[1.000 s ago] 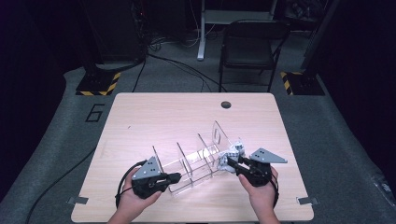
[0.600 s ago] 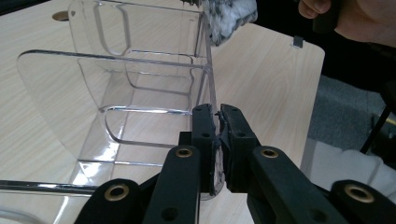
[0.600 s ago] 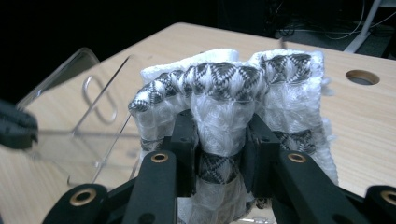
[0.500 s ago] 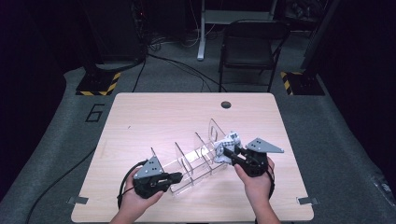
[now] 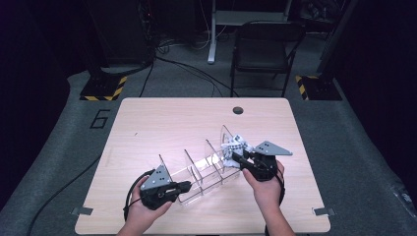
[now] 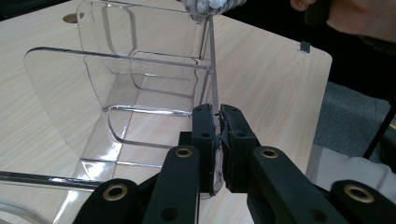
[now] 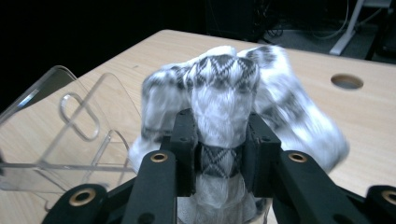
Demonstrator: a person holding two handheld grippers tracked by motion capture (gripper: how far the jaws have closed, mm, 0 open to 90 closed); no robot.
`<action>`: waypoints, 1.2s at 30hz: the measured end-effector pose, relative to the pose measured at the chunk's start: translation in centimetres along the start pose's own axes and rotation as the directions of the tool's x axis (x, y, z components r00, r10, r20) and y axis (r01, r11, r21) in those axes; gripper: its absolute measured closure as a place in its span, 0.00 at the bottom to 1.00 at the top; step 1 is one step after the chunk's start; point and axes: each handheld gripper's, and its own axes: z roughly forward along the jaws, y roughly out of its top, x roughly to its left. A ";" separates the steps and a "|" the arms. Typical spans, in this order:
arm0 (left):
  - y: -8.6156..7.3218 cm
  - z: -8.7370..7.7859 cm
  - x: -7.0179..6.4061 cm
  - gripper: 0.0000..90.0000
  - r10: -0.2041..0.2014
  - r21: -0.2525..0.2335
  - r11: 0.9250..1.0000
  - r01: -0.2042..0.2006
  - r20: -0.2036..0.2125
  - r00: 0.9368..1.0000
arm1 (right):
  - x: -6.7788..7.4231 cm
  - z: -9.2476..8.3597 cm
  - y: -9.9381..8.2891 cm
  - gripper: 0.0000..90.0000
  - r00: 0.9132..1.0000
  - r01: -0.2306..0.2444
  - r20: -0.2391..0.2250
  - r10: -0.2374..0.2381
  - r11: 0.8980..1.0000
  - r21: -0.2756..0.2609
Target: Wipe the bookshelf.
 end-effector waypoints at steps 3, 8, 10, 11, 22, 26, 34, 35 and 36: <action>0.0 0.0 -0.1 0.94 0.005 0.001 1.000 -0.005 -0.005 1.000 | -0.2 0.2 -0.4 0.73 1.000 -0.014 0.003 0.014 1.000 -0.019; -0.2 0.1 -0.1 0.95 -0.006 -0.023 1.000 0.006 -0.009 1.000 | 0.4 0.4 -0.7 0.76 0.999 0.018 0.045 -0.016 0.999 -0.035; -0.2 0.1 -0.1 0.95 -0.009 -0.024 1.000 0.009 -0.011 1.000 | 0.9 0.2 -0.8 0.78 1.000 0.002 0.017 -0.001 0.999 -0.041; -0.2 0.1 -0.2 0.95 -0.004 -0.017 1.000 0.004 -0.016 1.000 | 0.9 0.2 -0.8 0.78 1.000 0.002 0.017 -0.001 0.999 -0.041; -0.3 0.1 -0.4 0.95 -0.002 -0.024 1.000 0.002 -0.025 1.000 | -0.9 -0.9 -1.4 0.79 0.998 -0.010 0.062 0.014 0.998 -0.070; -0.3 0.1 -0.2 0.95 0.000 -0.023 1.000 -0.001 -0.017 1.000 | 2.3 -0.4 -2.1 0.80 0.999 0.024 -0.044 -0.027 0.997 -0.070; -0.3 0.1 -0.3 0.95 -0.003 -0.029 1.000 0.002 -0.018 1.000 | -0.2 -0.7 -1.4 0.80 0.997 0.031 0.067 -0.026 0.997 -0.064; -0.3 0.1 -0.3 0.95 -0.003 -0.029 1.000 0.002 -0.018 1.000 | -0.2 -0.7 -1.4 0.80 0.997 0.031 0.067 -0.026 0.997 -0.064; -0.4 0.1 -0.3 0.95 -0.005 -0.032 0.999 0.004 -0.015 1.000 | 0.1 -0.7 -1.5 0.80 0.997 0.023 0.074 -0.018 0.998 -0.062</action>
